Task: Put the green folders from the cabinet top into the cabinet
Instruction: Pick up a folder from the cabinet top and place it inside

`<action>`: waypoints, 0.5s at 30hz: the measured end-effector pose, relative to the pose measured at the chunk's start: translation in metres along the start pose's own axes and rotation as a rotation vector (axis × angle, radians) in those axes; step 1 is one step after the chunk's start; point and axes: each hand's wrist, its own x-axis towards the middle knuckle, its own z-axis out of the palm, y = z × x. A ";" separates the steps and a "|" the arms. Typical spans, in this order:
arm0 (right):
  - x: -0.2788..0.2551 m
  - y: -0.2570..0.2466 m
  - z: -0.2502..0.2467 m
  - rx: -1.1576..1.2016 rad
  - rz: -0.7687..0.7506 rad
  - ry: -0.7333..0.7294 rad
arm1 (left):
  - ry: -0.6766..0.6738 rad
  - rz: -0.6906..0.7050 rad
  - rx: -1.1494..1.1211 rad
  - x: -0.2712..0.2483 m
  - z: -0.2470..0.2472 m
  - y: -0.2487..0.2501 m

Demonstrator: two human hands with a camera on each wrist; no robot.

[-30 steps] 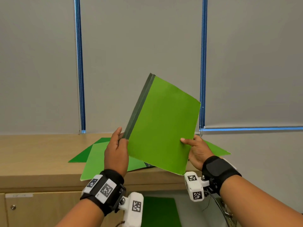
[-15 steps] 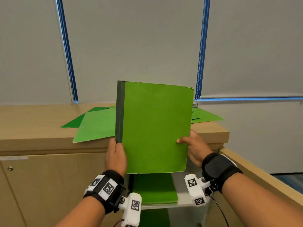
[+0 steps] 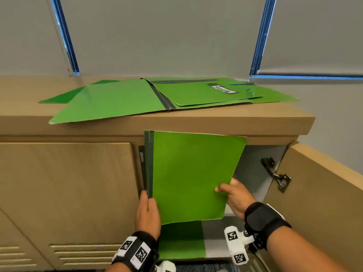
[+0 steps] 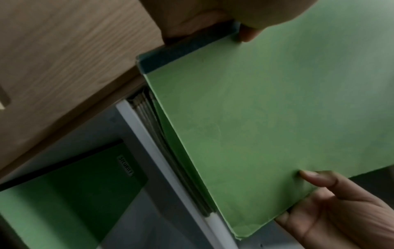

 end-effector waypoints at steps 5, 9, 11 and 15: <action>0.026 0.036 -0.013 0.031 0.111 -0.047 | -0.012 -0.108 0.036 0.008 0.020 -0.043; 0.041 0.052 -0.020 0.051 0.125 -0.045 | -0.014 -0.039 0.065 0.024 0.033 -0.055; 0.056 0.058 -0.020 0.016 0.107 0.024 | -0.017 0.016 0.093 0.039 0.037 -0.049; 0.081 0.066 -0.018 -0.094 0.020 0.169 | -0.053 0.032 0.245 0.066 0.042 -0.045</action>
